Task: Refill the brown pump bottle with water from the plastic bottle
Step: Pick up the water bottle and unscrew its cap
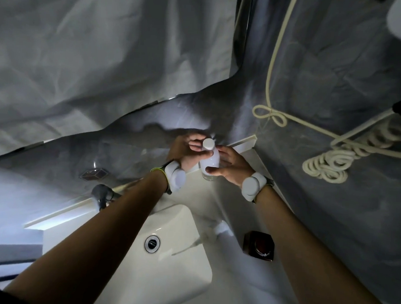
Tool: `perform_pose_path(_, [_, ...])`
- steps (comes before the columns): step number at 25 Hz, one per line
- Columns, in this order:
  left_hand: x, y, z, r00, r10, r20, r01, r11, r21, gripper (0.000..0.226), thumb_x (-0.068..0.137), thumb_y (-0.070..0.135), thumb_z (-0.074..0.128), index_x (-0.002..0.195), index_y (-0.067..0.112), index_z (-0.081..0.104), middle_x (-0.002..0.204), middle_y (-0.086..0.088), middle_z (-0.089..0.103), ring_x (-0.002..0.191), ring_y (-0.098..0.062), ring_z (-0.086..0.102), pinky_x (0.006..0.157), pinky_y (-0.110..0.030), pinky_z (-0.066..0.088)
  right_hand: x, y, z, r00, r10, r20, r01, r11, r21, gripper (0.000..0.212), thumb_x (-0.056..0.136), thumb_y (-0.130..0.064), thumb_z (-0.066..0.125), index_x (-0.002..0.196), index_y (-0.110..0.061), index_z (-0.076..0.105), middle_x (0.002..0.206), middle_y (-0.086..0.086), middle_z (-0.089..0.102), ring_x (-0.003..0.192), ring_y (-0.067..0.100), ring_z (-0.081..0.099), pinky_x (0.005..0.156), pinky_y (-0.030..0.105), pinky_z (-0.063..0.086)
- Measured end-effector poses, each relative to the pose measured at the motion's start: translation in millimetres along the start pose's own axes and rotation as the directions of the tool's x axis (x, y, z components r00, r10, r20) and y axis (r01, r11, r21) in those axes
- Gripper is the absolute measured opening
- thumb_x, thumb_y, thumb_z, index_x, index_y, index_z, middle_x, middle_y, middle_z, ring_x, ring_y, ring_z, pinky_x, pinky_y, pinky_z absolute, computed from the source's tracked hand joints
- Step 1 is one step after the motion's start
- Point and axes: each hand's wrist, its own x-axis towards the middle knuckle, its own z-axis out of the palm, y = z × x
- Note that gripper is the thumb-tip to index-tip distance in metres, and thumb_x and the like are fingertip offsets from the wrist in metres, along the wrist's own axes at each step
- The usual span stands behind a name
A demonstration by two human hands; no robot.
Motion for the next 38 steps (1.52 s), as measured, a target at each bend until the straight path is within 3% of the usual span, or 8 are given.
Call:
perform_pose_path(10, [-8.9, 13.1, -7.2, 0.995, 0.096, 0.029, -0.099, 0.985, 0.139, 0.036, 0.082, 0.003, 0.085, 0.116, 0.002, 0.074, 0.113, -0.012, 0.077, 0.099, -0.015, 0.071, 0.084, -0.011, 0.054, -10.0, -13.5, 1.7, 1.000, -0.015, -0.006, 0.014, 0.999, -0.031, 0.072, 0.076, 0.002, 0.089, 0.134, -0.021, 0.054, 0.144, 0.004, 0.061, 0.133, 0.024, 0.059, 0.113, 0.044, 0.050])
perform_pose_path(13, [-12.8, 25.0, -11.6, 0.994, 0.110, 0.021, -0.112, 0.983, 0.149, 0.033, 0.081, 0.009, 0.087, 0.113, 0.009, 0.077, 0.104, -0.004, 0.079, 0.091, -0.008, 0.072, 0.085, -0.018, 0.056, -20.5, -25.8, 1.5, 0.999, -0.043, 0.014, 0.043, 0.998, -0.051, 0.073, 0.077, 0.004, 0.088, 0.137, -0.016, 0.052, 0.148, 0.007, 0.059, 0.137, 0.027, 0.057, 0.114, 0.046, 0.049])
perform_pose_path(17, [-21.7, 48.2, -19.2, 0.987, 0.157, 0.016, -0.158, 0.971, 0.180, 0.028, 0.076, 0.023, 0.091, 0.101, 0.027, 0.079, 0.096, 0.012, 0.080, 0.083, 0.008, 0.072, 0.076, -0.008, 0.054, -36.2, -49.4, 3.0, 0.990, -0.132, 0.057, 0.137, 0.985, -0.108, 0.072, 0.078, -0.006, 0.091, 0.141, -0.012, 0.058, 0.145, 0.006, 0.065, 0.136, 0.023, 0.059, 0.115, 0.045, 0.048])
perform_pose_path(20, [-31.6, 71.9, -22.4, 0.980, 0.195, -0.026, -0.186, 0.962, 0.201, 0.028, 0.075, 0.033, 0.092, 0.100, 0.027, 0.082, 0.096, 0.010, 0.081, 0.089, -0.003, 0.076, 0.081, -0.020, 0.060, -50.1, -70.2, 9.1, 0.962, -0.252, 0.101, 0.267, 0.946, -0.182, 0.062, 0.083, -0.005, 0.088, 0.139, -0.014, 0.063, 0.142, 0.004, 0.069, 0.136, 0.017, 0.060, 0.117, 0.035, 0.045])
perform_pose_path(23, [-49.7, 101.1, -30.1, 0.973, 0.213, -0.087, -0.196, 0.966, 0.169, 0.027, 0.078, 0.032, 0.091, 0.100, 0.019, 0.083, 0.096, -0.001, 0.082, 0.092, -0.020, 0.079, 0.086, -0.032, 0.064, -71.1, -94.9, 18.5, 0.955, -0.285, 0.080, 0.295, 0.937, -0.188, 0.051, 0.082, -0.003, 0.088, 0.123, -0.026, 0.069, 0.118, -0.017, 0.077, 0.113, -0.009, 0.067, 0.096, 0.011, 0.051])
perform_pose_path(28, [-85.5, 149.0, -52.6, 0.969, 0.217, -0.118, -0.225, 0.973, -0.055, 0.030, 0.079, 0.025, 0.091, 0.101, 0.008, 0.081, 0.097, -0.008, 0.083, 0.078, -0.002, 0.075, 0.074, -0.013, 0.057, -106.0, -140.6, 27.7, 0.953, -0.302, 0.039, 0.302, 0.924, -0.232, 0.045, 0.074, -0.020, 0.095, 0.100, -0.039, 0.065, 0.087, -0.024, 0.074, 0.076, -0.019, 0.068, 0.060, 0.001, 0.049])
perform_pose_path(34, [-127.7, 205.1, -78.4, 0.954, 0.297, -0.050, -0.301, 0.947, -0.116, 0.028, 0.084, 0.020, 0.086, 0.103, 0.003, 0.074, 0.096, -0.008, 0.079, 0.085, -0.008, 0.073, 0.081, -0.023, 0.058, -158.8, -191.1, 37.4, 0.925, -0.343, 0.165, 0.372, 0.905, -0.206, 0.042, 0.063, -0.023, 0.095, 0.100, -0.021, 0.074, 0.093, 0.001, 0.077, 0.092, 0.019, 0.075, 0.084, 0.042, 0.063])
perform_pose_path(38, [-157.3, 234.1, -95.5, 0.899, 0.431, 0.076, -0.420, 0.898, -0.129, 0.028, 0.092, 0.019, 0.077, 0.117, 0.007, 0.073, 0.123, -0.018, 0.076, 0.110, -0.020, 0.073, 0.100, -0.037, 0.058, -191.9, -221.7, 38.9, 0.840, -0.340, 0.422, 0.436, 0.887, -0.153, 0.035, 0.063, -0.018, 0.088, 0.094, -0.011, 0.072, 0.094, 0.014, 0.073, 0.093, 0.032, 0.069, 0.092, 0.057, 0.057])
